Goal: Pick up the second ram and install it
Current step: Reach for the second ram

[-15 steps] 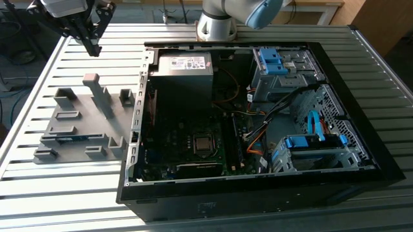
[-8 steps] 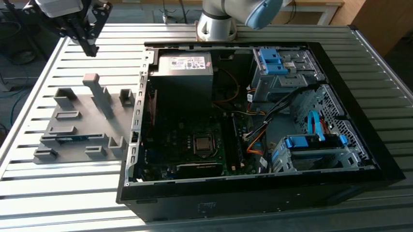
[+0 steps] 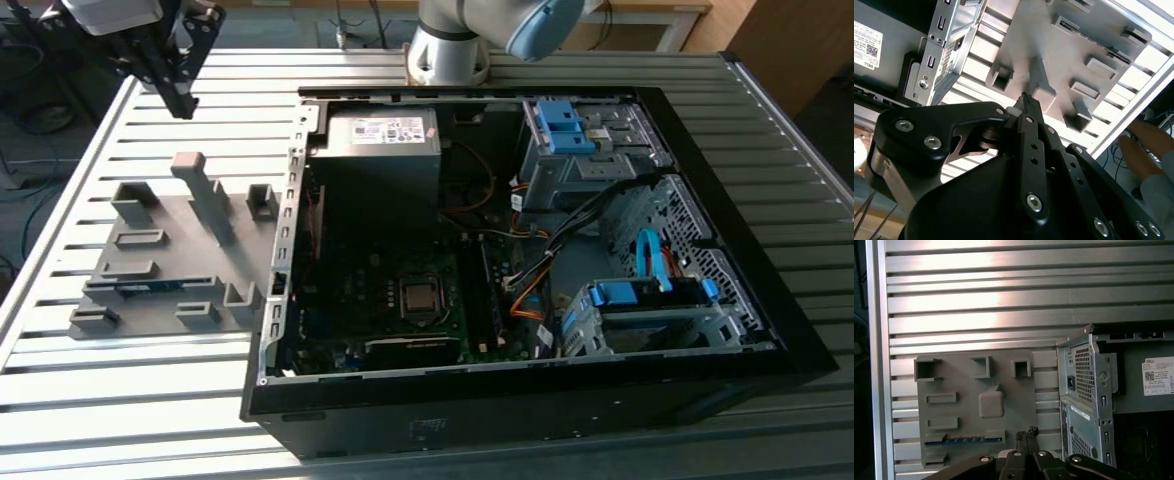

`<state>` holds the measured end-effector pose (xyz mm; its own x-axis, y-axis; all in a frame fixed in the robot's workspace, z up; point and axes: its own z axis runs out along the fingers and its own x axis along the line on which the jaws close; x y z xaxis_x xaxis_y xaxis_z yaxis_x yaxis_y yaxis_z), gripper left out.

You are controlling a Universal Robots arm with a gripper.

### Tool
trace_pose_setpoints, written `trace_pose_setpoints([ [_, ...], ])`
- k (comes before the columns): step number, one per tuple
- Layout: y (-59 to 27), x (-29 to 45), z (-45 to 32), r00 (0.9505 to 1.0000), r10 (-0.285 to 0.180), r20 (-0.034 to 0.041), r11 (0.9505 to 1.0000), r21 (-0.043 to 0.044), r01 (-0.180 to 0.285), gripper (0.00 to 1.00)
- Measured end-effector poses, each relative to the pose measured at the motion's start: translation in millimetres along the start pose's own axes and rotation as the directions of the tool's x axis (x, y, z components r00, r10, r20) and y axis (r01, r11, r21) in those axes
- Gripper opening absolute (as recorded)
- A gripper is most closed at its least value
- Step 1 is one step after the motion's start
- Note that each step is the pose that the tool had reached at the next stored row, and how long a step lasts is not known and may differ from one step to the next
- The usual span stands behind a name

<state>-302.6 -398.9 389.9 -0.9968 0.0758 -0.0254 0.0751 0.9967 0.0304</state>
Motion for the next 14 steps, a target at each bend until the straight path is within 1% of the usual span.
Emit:
trace_pose_setpoints([
  [1,0.0,0.0,0.0,1.0000,0.000,0.0005,1.0000,0.0055,0.000,0.11],
  [2,-0.1,0.1,0.1,1.0000,0.000,0.0007,1.0000,0.0070,0.000,0.11],
  [6,-0.2,2.3,0.0,1.0000,0.000,0.0006,1.0000,0.0073,0.000,0.11],
  [9,-0.7,5.8,-0.1,1.0000,0.000,0.0007,1.0000,0.0072,0.000,0.11],
  [14,-4.9,7.5,-0.1,1.0000,0.000,-0.0002,1.0000,0.0073,0.000,0.11],
])
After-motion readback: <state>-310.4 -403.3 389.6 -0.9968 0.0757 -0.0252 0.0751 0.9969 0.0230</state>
